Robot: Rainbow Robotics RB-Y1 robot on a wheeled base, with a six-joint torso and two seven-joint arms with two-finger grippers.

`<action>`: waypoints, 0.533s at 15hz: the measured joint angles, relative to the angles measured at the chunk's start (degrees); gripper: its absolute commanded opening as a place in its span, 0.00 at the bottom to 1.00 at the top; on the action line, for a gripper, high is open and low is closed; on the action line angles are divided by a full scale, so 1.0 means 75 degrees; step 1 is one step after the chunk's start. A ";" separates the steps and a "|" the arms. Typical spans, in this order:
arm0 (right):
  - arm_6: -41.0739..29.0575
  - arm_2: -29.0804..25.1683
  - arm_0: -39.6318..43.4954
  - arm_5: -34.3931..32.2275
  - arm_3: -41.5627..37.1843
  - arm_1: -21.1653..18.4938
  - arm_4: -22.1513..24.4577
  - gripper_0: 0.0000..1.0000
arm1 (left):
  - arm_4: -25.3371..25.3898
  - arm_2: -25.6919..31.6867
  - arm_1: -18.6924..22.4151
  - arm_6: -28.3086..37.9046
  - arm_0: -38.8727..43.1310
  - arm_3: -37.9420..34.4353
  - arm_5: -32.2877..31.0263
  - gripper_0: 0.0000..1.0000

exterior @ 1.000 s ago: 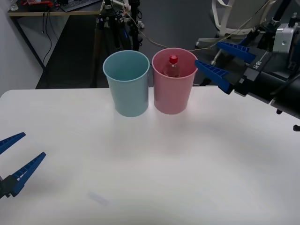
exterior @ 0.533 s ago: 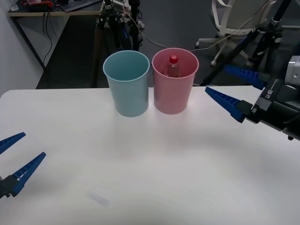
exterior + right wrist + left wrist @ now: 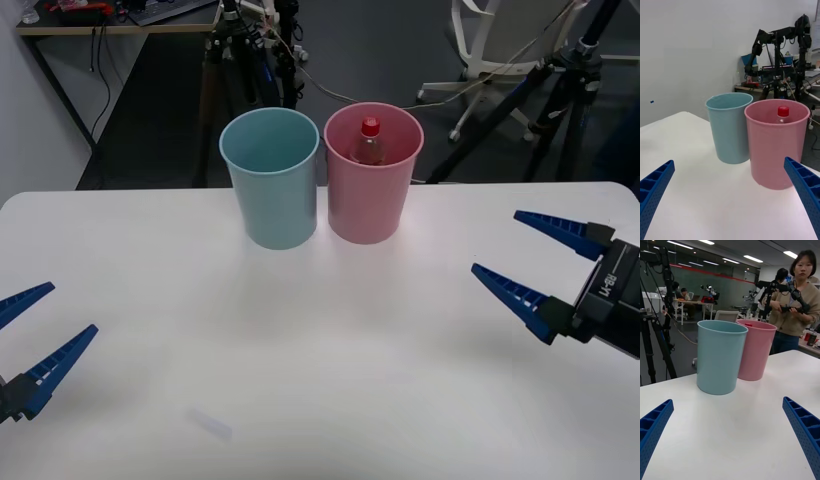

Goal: Grasp the object on the table and drop it into the matching bin: aluminum can to the light blue bin, PET bottle to the pink bin.

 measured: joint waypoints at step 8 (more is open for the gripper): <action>-0.0177 -0.0712 0.1015 -0.0838 0.0002 0.1124 0.1219 1.00 | 0.0000 0.0000 0.0000 0.0000 0.0000 0.0000 0.0000 1.00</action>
